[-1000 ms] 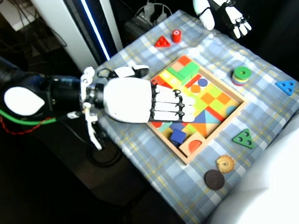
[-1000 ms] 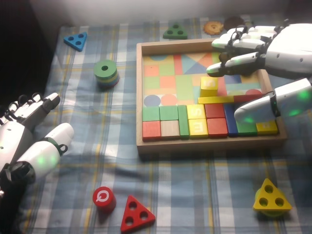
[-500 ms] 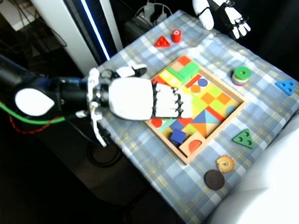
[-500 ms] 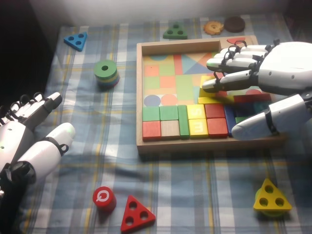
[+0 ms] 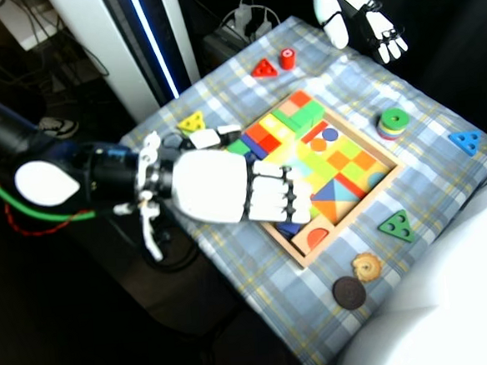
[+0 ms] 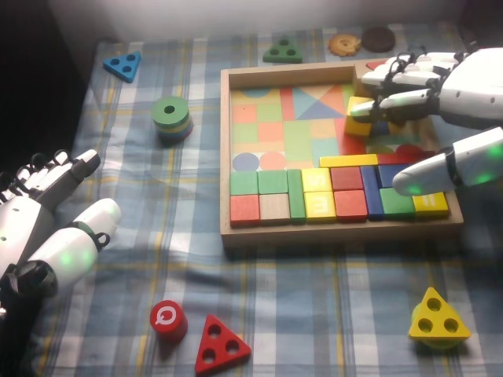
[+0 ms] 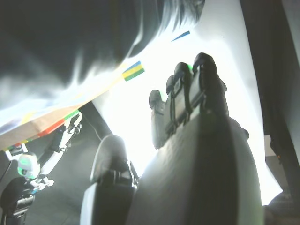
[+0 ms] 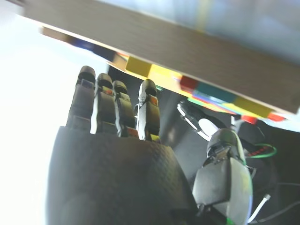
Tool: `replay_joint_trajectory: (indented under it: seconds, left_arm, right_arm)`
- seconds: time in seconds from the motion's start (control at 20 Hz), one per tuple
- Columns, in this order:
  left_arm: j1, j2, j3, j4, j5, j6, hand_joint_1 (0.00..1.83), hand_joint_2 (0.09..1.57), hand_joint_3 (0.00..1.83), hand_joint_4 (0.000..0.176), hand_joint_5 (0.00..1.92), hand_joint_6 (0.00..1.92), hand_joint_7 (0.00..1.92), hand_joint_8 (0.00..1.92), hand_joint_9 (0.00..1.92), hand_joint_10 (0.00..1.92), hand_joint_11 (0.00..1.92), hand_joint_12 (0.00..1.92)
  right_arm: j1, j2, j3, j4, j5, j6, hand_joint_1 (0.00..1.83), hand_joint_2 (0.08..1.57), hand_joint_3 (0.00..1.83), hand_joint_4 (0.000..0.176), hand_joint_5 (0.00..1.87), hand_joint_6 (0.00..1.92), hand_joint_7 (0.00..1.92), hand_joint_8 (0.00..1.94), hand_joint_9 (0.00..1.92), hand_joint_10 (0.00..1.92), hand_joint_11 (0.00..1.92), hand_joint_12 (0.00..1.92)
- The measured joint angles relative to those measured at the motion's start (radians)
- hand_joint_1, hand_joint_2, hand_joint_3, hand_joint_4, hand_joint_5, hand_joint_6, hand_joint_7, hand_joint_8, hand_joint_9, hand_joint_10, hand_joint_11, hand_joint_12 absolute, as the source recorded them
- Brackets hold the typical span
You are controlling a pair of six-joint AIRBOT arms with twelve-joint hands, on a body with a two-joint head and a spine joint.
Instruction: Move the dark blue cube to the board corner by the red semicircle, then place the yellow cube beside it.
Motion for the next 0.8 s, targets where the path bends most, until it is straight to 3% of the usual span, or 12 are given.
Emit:
replay_joint_trajectory:
  seconds: [0.15, 0.25, 0.45, 0.55, 0.6, 0.65, 0.7, 0.75, 0.8]
  left_arm:
    - [0.000, 0.000, 0.000, -0.001, 0.000, 0.000, 0.07, 1.40, 0.00, 0.066, 0.30, 0.00, 0.16, 0.00, 0.13, 0.00, 0.00, 0.00]
    - [0.000, 0.000, 0.000, 0.000, 0.000, 0.000, 0.10, 1.40, 0.00, 0.064, 0.30, 0.00, 0.15, 0.00, 0.12, 0.00, 0.00, 0.00]
    - [0.000, 0.000, 0.000, -0.003, 0.000, 0.000, 0.07, 1.39, 0.00, 0.077, 0.30, 0.00, 0.16, 0.00, 0.13, 0.00, 0.00, 0.00]
    - [0.000, 0.000, 0.000, -0.003, 0.000, 0.000, 0.06, 1.40, 0.00, 0.070, 0.30, 0.00, 0.15, 0.00, 0.13, 0.00, 0.00, 0.00]
    - [0.000, 0.000, 0.000, -0.001, 0.000, 0.000, 0.06, 1.40, 0.00, 0.059, 0.31, 0.00, 0.16, 0.00, 0.13, 0.00, 0.00, 0.00]
    - [0.000, 0.000, 0.000, -0.001, 0.000, 0.000, 0.06, 1.40, 0.00, 0.059, 0.31, 0.00, 0.16, 0.00, 0.13, 0.00, 0.00, 0.00]
    - [0.000, 0.000, 0.000, -0.002, 0.000, 0.000, 0.09, 1.40, 0.00, 0.074, 0.30, 0.00, 0.16, 0.00, 0.13, 0.00, 0.00, 0.00]
    - [0.002, 0.000, 0.000, -0.002, 0.000, 0.000, 0.09, 1.40, 0.00, 0.077, 0.30, 0.00, 0.16, 0.00, 0.14, 0.00, 0.00, 0.00]
    - [0.002, 0.000, 0.000, -0.001, 0.001, 0.000, 0.11, 1.40, 0.00, 0.064, 0.31, 0.00, 0.17, 0.00, 0.14, 0.00, 0.00, 0.00]
  right_arm:
    - [0.000, -0.001, 0.029, 0.021, -0.013, -0.001, 0.00, 0.92, 0.00, 0.139, 0.26, 0.00, 0.00, 0.00, 0.00, 0.00, 0.00, 0.00]
    - [0.001, 0.000, 0.040, 0.036, -0.025, -0.009, 0.00, 0.93, 0.00, 0.134, 0.27, 0.00, 0.00, 0.00, 0.00, 0.00, 0.00, 0.00]
    - [0.012, -0.004, 0.055, 0.035, -0.039, -0.023, 0.00, 0.90, 0.00, 0.165, 0.27, 0.00, 0.00, 0.00, 0.00, 0.00, 0.00, 0.00]
    - [0.015, -0.005, 0.058, 0.034, -0.041, -0.023, 0.00, 0.90, 0.00, 0.166, 0.27, 0.00, 0.00, 0.00, 0.00, 0.00, 0.00, 0.00]
    - [0.019, -0.005, 0.058, 0.032, -0.044, -0.023, 0.00, 0.90, 0.00, 0.155, 0.26, 0.00, 0.00, 0.00, 0.00, 0.00, 0.00, 0.00]
    - [0.019, -0.005, 0.054, 0.034, -0.045, -0.024, 0.00, 0.90, 0.00, 0.155, 0.26, 0.00, 0.00, 0.00, 0.00, 0.00, 0.00, 0.00]
    - [0.023, -0.005, 0.047, 0.035, -0.048, -0.024, 0.00, 0.90, 0.00, 0.147, 0.27, 0.00, 0.00, 0.00, 0.00, 0.00, 0.00, 0.00]
    - [0.024, -0.005, 0.041, 0.036, -0.049, -0.024, 0.00, 0.91, 0.00, 0.132, 0.27, 0.01, 0.00, 0.00, 0.00, 0.00, 0.00, 0.00]
    - [0.025, -0.004, 0.033, 0.040, -0.049, -0.026, 0.00, 0.92, 0.00, 0.129, 0.27, 0.00, 0.00, 0.00, 0.00, 0.00, 0.00, 0.00]
